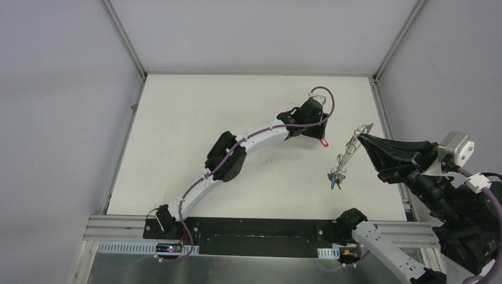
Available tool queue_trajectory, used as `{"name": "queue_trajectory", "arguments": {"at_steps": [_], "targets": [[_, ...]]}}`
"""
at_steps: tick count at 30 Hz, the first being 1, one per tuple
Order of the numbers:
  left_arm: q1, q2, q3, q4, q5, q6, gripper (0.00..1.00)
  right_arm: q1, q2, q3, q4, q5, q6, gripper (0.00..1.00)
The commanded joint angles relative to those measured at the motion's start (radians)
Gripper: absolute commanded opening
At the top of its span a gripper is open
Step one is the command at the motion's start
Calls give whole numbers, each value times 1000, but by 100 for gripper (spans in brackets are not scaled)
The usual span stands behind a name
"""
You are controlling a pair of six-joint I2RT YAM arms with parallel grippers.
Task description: Put the keys on the keyring
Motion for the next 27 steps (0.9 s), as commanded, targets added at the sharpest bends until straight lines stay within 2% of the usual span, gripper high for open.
{"name": "queue_trajectory", "arguments": {"at_steps": [1,5,16,22,27], "targets": [[-45,66,125,55,-155,138,59,-3,-1,23,30,-9,7,0],[-58,120,187,59,-221,176,55,-3,-7,10,37,-2,35,0],[-89,173,189,98,-296,291,49,-3,-8,-8,50,-19,96,0],[-96,127,123,97,-335,346,35,-3,-12,-24,62,-21,120,0],[-97,60,25,117,-347,362,27,-3,-8,-29,65,-27,126,0]]}}
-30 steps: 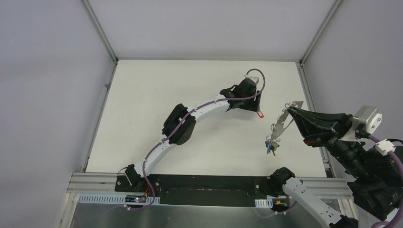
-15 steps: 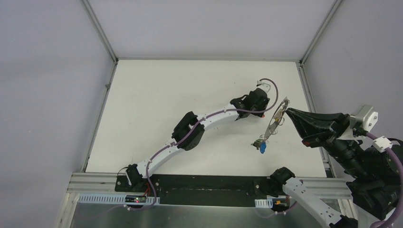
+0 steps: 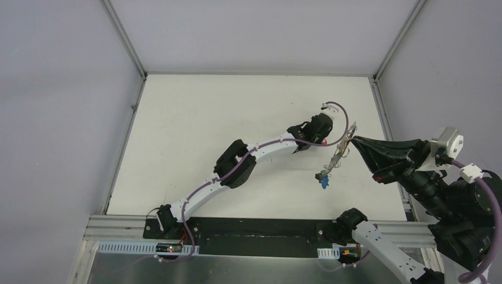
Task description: Put the keys on the keyring
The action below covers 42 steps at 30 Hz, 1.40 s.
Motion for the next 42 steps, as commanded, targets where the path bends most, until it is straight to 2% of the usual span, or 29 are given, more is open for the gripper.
{"name": "queue_trajectory", "arguments": {"at_steps": [1,8,22,32,38,42], "targets": [[-8,-105,-103,-2,-44,48,25,-3,-6,3,74,-9,31,0],[-8,-272,-384,70,-41,48,10,-3,-10,-11,84,-16,46,0],[-41,-647,-1021,96,-19,-57,3,-3,-11,-22,105,-34,78,0],[-135,-942,-1495,16,-80,-329,3,-3,2,-110,157,-72,129,0],[-153,-1083,-1669,-81,-72,-517,0,-3,-2,-155,209,-75,160,0],[-155,-1189,-1741,-114,-89,-571,3,-3,-1,-182,223,-80,174,0]]}}
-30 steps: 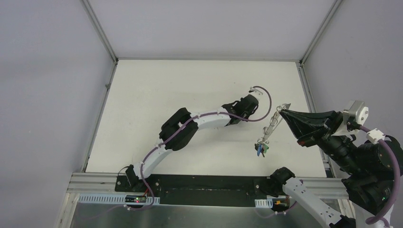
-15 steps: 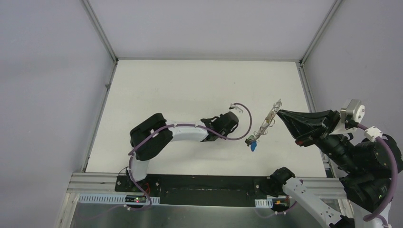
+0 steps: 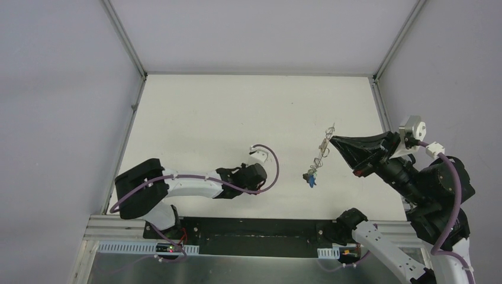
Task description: Put the keys on the keyring
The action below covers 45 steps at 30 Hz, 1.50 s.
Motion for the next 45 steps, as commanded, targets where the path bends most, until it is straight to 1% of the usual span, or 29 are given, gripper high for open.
{"name": "queue_trajectory", "arguments": {"at_steps": [1,3,5,7,10,13,16,20,23,26,29,32,34,35,36,38,41,45], "targets": [[-10,-70,-104,-213,-2,-117,5,-3,1,-17,113,-20,42,0],[-10,-117,-94,-236,-31,-108,17,-3,3,-34,116,-24,45,0],[-10,-150,-59,-269,-41,-79,34,-3,1,-52,120,-26,51,0],[-10,-162,4,-330,-42,-42,48,-3,-1,-69,120,-26,51,0],[-9,-158,125,-439,-52,-24,66,-3,-12,-102,112,-23,46,0],[-5,-151,236,-512,-37,-9,76,-3,-31,-144,102,-12,42,0],[19,-151,305,-531,22,8,80,-3,-51,-186,89,5,42,0],[85,-149,352,-529,147,-12,81,-3,-75,-233,65,19,43,0],[151,-153,346,-530,255,-62,80,-3,-91,-263,45,31,44,0],[229,-176,294,-522,348,-166,79,-3,-102,-284,30,34,52,0],[265,-234,206,-480,409,-276,77,-3,-109,-305,25,33,65,0],[272,-317,97,-427,413,-417,73,-3,-108,-324,27,30,83,0],[275,-379,8,-419,383,-545,65,-3,-103,-335,26,36,99,0],[277,-423,-35,-419,368,-662,59,-3,-99,-340,23,39,106,0],[277,-455,-81,-418,353,-749,55,-3,-95,-345,21,40,113,0],[280,-516,-167,-403,343,-886,48,-3,-87,-361,23,37,124,0],[280,-595,-260,-372,344,-972,47,-3,-80,-378,28,30,139,0],[280,-659,-292,-368,342,-980,47,-3,-76,-399,33,22,147,0]]}}
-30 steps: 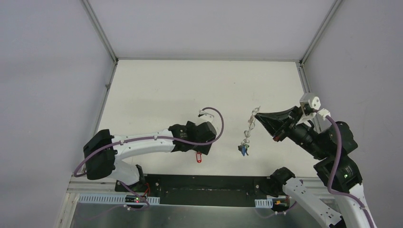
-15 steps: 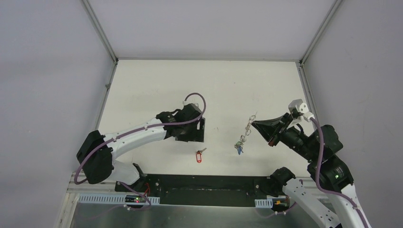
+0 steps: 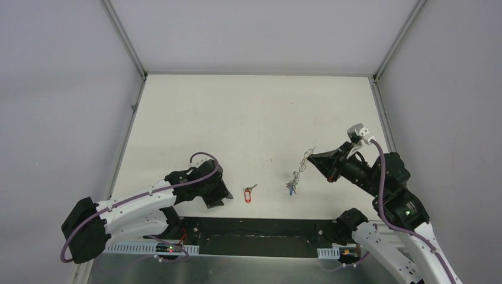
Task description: Put the keys on the keyring
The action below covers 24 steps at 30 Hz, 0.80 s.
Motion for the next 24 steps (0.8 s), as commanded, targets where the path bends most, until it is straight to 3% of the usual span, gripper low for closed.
{"name": "queue_trajectory", "arguments": {"at_steps": [1,6,17,24], "targets": [[9,-60,-9,56,-22,-138,47,-3,6,-12,59,2,39,0],[8,-5,43,66,-14,-73,46,-2,11,-29,67,-3,50,0],[25,268,223,75,66,58,45,-3,23,-19,47,-11,55,0],[52,408,241,78,144,40,35,-3,17,-21,41,-8,55,0]]}}
